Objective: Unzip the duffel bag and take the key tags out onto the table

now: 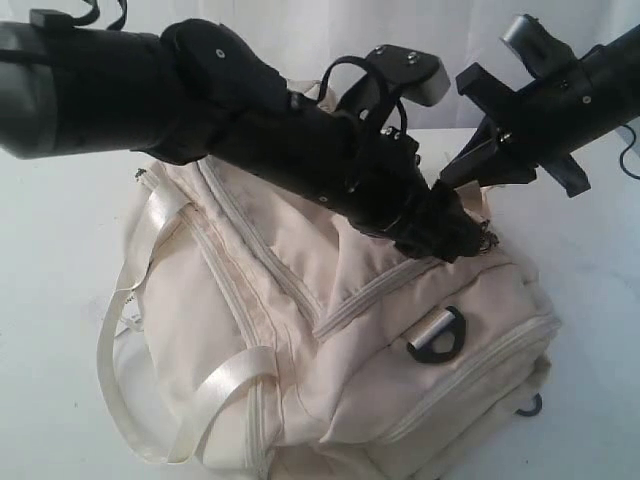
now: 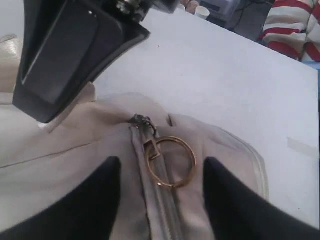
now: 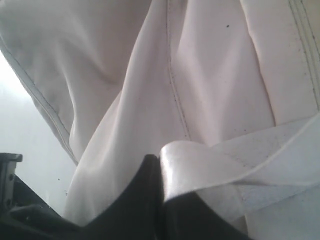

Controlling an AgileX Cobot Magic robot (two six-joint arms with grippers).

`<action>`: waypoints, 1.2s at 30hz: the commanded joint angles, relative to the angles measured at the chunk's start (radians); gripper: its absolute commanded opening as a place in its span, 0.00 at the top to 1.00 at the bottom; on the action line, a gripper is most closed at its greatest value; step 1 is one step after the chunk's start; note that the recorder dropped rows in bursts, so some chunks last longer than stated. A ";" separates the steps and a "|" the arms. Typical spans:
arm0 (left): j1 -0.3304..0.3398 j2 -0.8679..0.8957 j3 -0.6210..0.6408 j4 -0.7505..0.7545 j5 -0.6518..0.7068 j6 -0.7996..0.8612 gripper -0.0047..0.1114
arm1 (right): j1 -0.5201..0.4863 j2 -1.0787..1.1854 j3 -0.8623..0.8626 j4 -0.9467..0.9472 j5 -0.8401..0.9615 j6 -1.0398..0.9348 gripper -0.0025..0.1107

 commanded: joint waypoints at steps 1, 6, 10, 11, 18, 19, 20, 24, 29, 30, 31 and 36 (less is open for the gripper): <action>-0.021 0.025 -0.006 -0.037 -0.046 -0.009 0.31 | -0.005 -0.016 -0.009 0.037 0.032 -0.012 0.98; -0.036 0.046 -0.006 -0.041 -0.097 -0.004 0.31 | -0.005 -0.016 -0.009 0.042 0.032 -0.012 0.98; -0.038 0.060 -0.006 -0.063 -0.135 -0.004 0.31 | -0.005 -0.016 -0.009 0.059 0.032 -0.012 0.98; -0.038 0.062 -0.006 -0.066 -0.135 -0.004 0.31 | -0.005 -0.016 -0.009 0.059 0.032 -0.012 0.98; -0.038 0.062 -0.006 -0.147 -0.179 -0.004 0.46 | -0.005 -0.016 -0.009 0.059 0.032 -0.012 0.98; -0.038 0.062 -0.006 -0.147 -0.176 -0.004 0.50 | -0.005 -0.016 -0.009 0.059 0.032 -0.012 0.98; -0.038 0.062 -0.006 -0.147 -0.164 -0.004 0.59 | -0.005 -0.016 -0.009 0.059 0.032 -0.012 0.98; -0.038 0.062 -0.006 -0.147 -0.126 -0.004 0.79 | -0.005 -0.016 -0.009 0.059 0.032 -0.012 0.98; -0.038 0.057 -0.006 -0.143 -0.075 -0.004 0.96 | -0.005 -0.016 -0.009 0.059 0.032 -0.013 0.98; -0.038 0.052 -0.006 -0.143 -0.071 -0.004 0.96 | -0.005 -0.016 -0.009 0.059 0.032 -0.016 0.98; -0.038 0.042 -0.006 -0.141 -0.072 -0.004 0.96 | -0.005 -0.016 -0.009 0.059 0.032 -0.016 0.98; -0.038 -0.007 -0.006 -0.134 -0.058 -0.004 0.96 | -0.005 -0.016 -0.009 0.059 0.032 -0.016 0.98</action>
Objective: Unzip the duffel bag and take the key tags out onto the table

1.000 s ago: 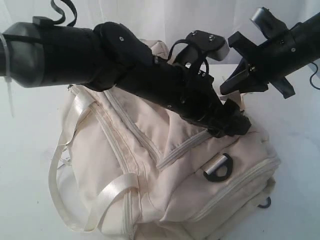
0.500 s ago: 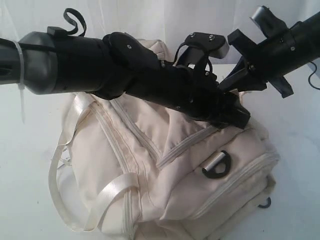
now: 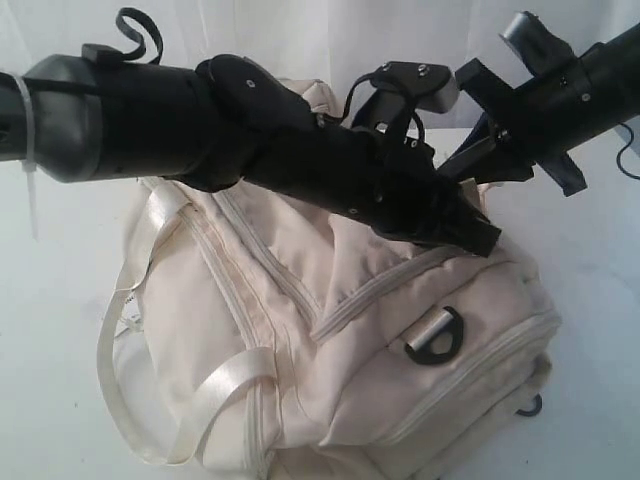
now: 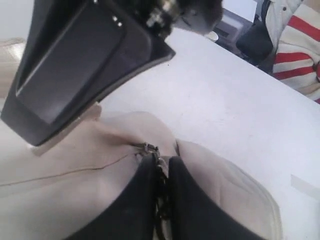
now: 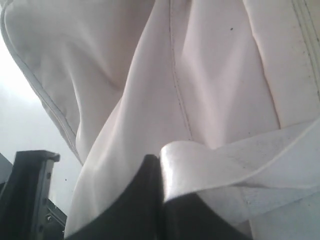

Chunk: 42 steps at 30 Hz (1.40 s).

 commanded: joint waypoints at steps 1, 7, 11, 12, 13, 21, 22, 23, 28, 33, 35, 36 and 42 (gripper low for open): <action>-0.003 -0.058 -0.005 -0.009 0.061 -0.004 0.96 | -0.005 -0.016 -0.009 0.037 0.029 -0.013 0.98; -0.003 -0.089 -0.005 0.058 0.130 -0.006 0.96 | -0.005 -0.016 -0.009 0.037 0.029 -0.013 0.98; -0.003 -0.094 -0.005 0.074 0.172 -0.015 0.96 | -0.005 -0.016 -0.009 0.037 0.029 -0.013 0.98; -0.003 -0.094 -0.005 0.085 0.177 -0.022 0.96 | -0.005 -0.016 -0.009 0.037 0.029 -0.013 0.98; -0.003 -0.094 -0.005 0.094 0.184 -0.032 0.96 | -0.005 -0.016 -0.009 0.037 0.029 -0.013 0.98; -0.001 -0.094 -0.005 0.132 0.277 -0.063 0.96 | -0.005 -0.016 -0.009 0.037 0.029 -0.013 0.98; -0.001 -0.096 -0.005 0.141 0.288 -0.071 0.96 | -0.005 -0.016 -0.009 0.037 0.029 -0.013 0.98; -0.001 -0.100 -0.005 0.158 0.295 -0.084 0.96 | -0.005 -0.016 -0.009 0.037 0.029 -0.013 0.98; -0.001 -0.125 -0.005 0.273 0.337 -0.182 0.96 | -0.005 -0.016 -0.009 0.037 0.029 -0.013 0.98; -0.001 -0.134 -0.005 0.306 0.387 -0.212 0.96 | -0.005 -0.016 -0.009 0.037 0.029 -0.013 0.98; -0.001 -0.134 -0.005 0.311 0.402 -0.212 0.96 | -0.005 -0.016 -0.009 0.037 0.029 -0.013 0.98; -0.001 -0.136 -0.005 0.315 0.409 -0.214 0.96 | -0.005 -0.016 -0.009 0.037 0.029 -0.013 0.98; -0.001 -0.146 -0.005 0.386 0.494 -0.277 0.96 | -0.005 -0.016 -0.009 0.037 0.029 -0.013 0.98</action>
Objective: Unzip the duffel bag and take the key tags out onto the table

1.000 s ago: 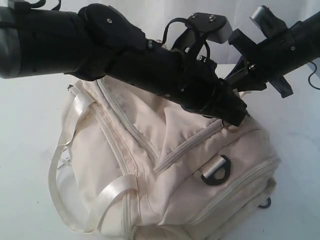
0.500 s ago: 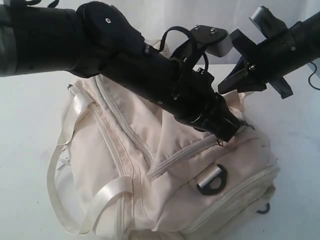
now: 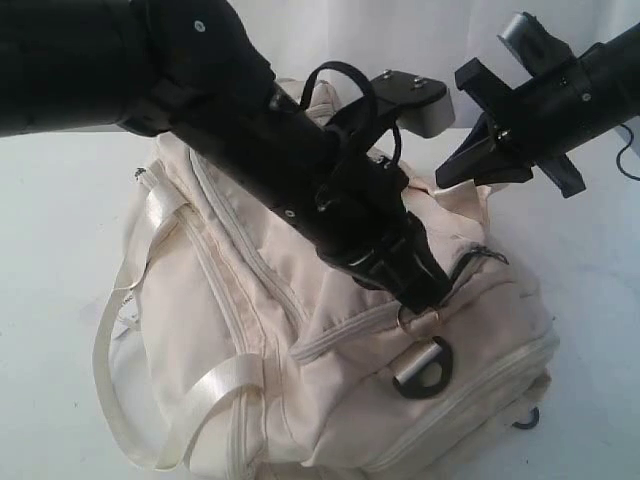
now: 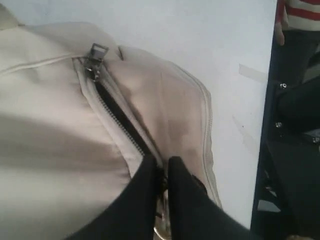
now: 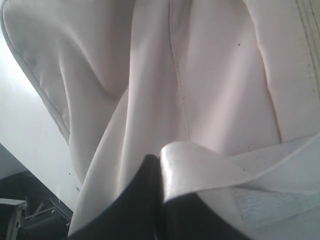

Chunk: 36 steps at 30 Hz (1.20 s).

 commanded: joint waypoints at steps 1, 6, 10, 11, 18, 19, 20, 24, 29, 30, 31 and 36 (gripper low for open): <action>-0.005 -0.039 -0.005 0.065 0.120 -0.084 0.96 | -0.005 -0.016 -0.009 0.032 0.008 -0.013 0.98; -0.005 -0.088 -0.005 0.100 0.187 -0.109 0.96 | -0.005 -0.016 -0.009 0.032 0.008 -0.013 0.98; -0.005 -0.098 0.011 0.124 0.275 -0.138 0.96 | -0.005 -0.016 -0.009 0.032 0.008 -0.013 0.98; -0.005 -0.098 0.020 0.132 0.273 -0.148 0.96 | -0.005 -0.016 -0.009 0.032 0.008 -0.013 0.98; -0.005 -0.148 0.109 0.152 0.265 -0.150 0.96 | -0.005 -0.016 -0.009 0.026 0.008 -0.013 0.98; -0.005 -0.163 0.116 0.156 0.260 -0.150 0.96 | -0.005 -0.016 -0.009 0.024 0.008 -0.013 0.98; -0.005 -0.175 0.125 0.156 0.258 -0.150 0.96 | -0.005 -0.016 -0.009 0.024 0.008 -0.013 0.98; -0.005 -0.221 0.148 0.160 0.251 -0.150 0.96 | -0.005 -0.013 -0.009 -0.007 0.004 -0.106 0.98; -0.005 -0.249 0.196 0.160 0.179 -0.148 0.96 | -0.005 -0.013 -0.002 -0.017 -0.010 -0.199 0.98; -0.005 -0.249 0.205 0.160 0.166 -0.148 0.96 | -0.005 -0.015 -0.002 -0.017 -0.010 -0.216 0.98; -0.005 -0.249 0.209 0.160 0.152 -0.148 0.96 | -0.005 -0.015 -0.002 -0.017 -0.002 -0.244 0.98; -0.005 -0.249 0.216 0.160 0.115 -0.147 0.96 | -0.005 -0.052 -0.002 -0.014 0.008 -0.297 0.90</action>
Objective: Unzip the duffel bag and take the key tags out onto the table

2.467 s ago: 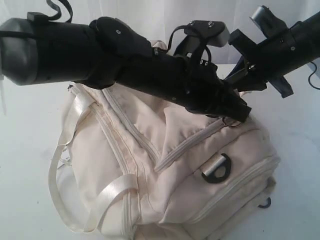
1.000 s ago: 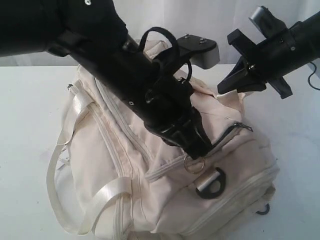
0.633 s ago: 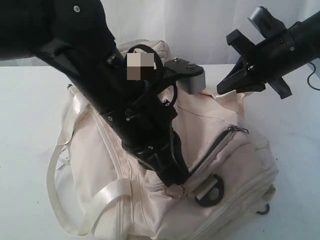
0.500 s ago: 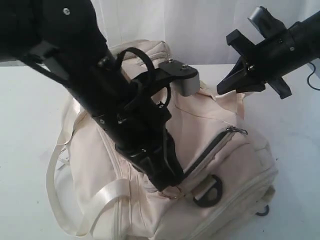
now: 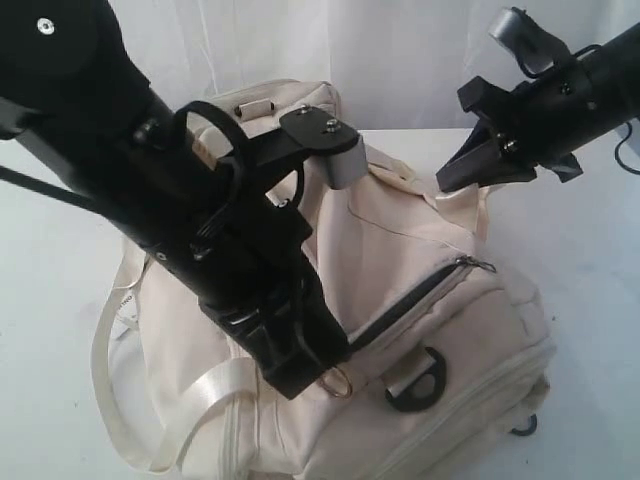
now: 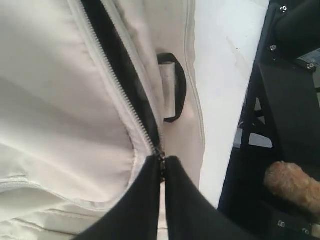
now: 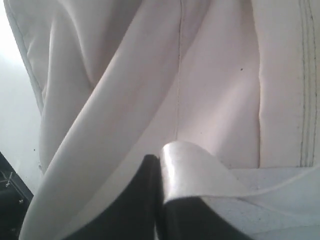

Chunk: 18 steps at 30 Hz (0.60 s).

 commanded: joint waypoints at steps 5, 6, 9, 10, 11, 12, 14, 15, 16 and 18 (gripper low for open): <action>-0.005 -0.016 0.012 -0.041 -0.022 -0.005 0.96 | -0.005 -0.086 -0.002 0.010 0.009 -0.109 0.63; -0.005 -0.016 0.012 -0.048 -0.025 0.000 0.96 | -0.005 -0.092 -0.002 0.010 0.009 -0.109 0.58; -0.005 -0.016 0.012 -0.062 -0.035 0.010 0.96 | -0.005 -0.115 -0.002 0.010 0.009 -0.116 0.45; -0.005 -0.016 0.012 -0.071 -0.039 0.022 0.96 | -0.005 -0.126 -0.002 0.010 0.009 -0.123 0.45; -0.005 -0.016 0.012 -0.079 -0.047 0.029 0.96 | -0.005 -0.140 -0.002 0.010 0.009 -0.142 0.45; -0.005 -0.016 0.012 -0.084 -0.056 0.035 0.96 | -0.005 -0.154 -0.002 0.010 0.009 -0.152 0.45; -0.005 -0.016 0.012 -0.098 -0.079 0.045 0.96 | -0.005 -0.197 -0.002 0.010 0.009 -0.177 0.46; -0.005 -0.016 0.012 -0.100 -0.089 0.047 0.96 | -0.005 -0.223 -0.002 0.010 0.009 -0.183 0.47; -0.005 -0.016 0.012 -0.102 -0.101 0.047 0.96 | -0.005 -0.253 -0.002 0.008 0.009 -0.183 0.48; -0.005 -0.016 0.012 -0.104 -0.123 0.047 0.96 | -0.005 -0.309 0.002 0.007 0.009 -0.197 0.50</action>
